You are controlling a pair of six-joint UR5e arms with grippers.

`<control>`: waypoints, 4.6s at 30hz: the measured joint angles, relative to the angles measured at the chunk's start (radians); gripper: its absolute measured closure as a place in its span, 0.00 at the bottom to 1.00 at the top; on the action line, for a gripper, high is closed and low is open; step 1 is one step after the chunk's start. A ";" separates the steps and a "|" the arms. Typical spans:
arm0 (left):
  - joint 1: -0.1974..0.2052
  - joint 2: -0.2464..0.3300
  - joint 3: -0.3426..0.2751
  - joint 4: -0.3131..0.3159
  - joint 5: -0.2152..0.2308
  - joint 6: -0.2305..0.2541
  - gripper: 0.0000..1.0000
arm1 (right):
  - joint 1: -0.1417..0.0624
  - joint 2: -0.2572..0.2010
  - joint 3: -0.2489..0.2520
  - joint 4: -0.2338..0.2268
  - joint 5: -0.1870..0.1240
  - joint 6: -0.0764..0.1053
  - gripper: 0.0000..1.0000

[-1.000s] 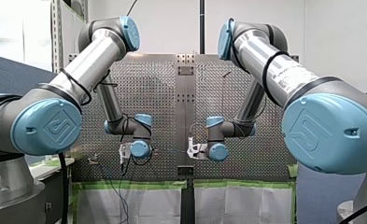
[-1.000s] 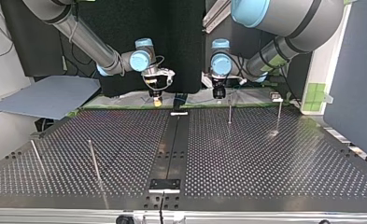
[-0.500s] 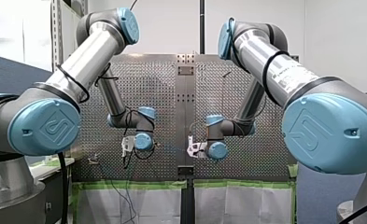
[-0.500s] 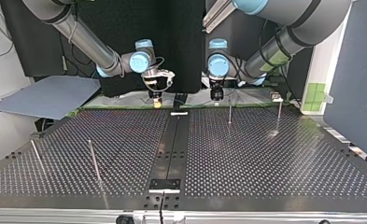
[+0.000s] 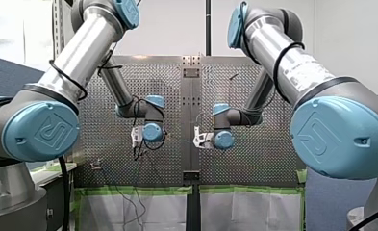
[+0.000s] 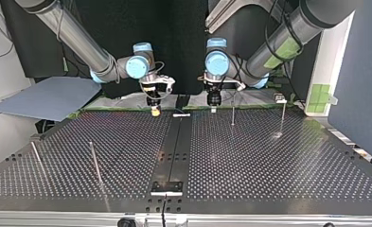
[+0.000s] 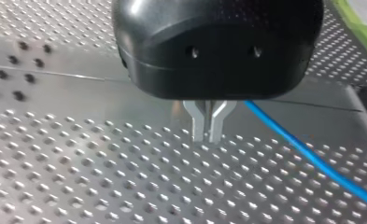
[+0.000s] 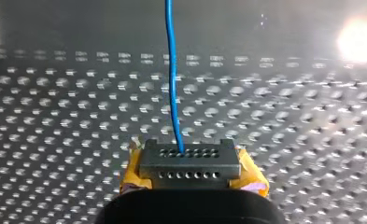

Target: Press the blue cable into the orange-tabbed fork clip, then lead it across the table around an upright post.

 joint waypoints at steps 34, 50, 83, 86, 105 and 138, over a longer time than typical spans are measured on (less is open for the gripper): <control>-0.082 0.125 0.080 -0.111 -0.057 0.010 1.00 | -0.014 -0.263 -0.005 0.090 -0.002 0.018 1.00; -0.096 0.191 0.121 -0.154 -0.062 0.006 1.00 | -0.024 -0.330 -0.017 0.124 -0.001 0.009 1.00; -0.144 0.213 0.321 -0.302 -0.084 0.005 1.00 | -0.061 -0.448 -0.096 0.216 0.019 0.007 1.00; -0.152 0.213 0.350 -0.320 -0.086 0.005 1.00 | -0.067 -0.464 -0.100 0.223 0.019 0.007 1.00; -0.172 0.211 0.476 -0.386 -0.077 0.000 1.00 | -0.107 -0.500 -0.106 0.260 0.025 0.010 1.00; -0.198 0.126 0.671 -0.500 -0.013 -0.029 1.00 | -0.224 -0.541 -0.106 0.315 0.025 0.017 1.00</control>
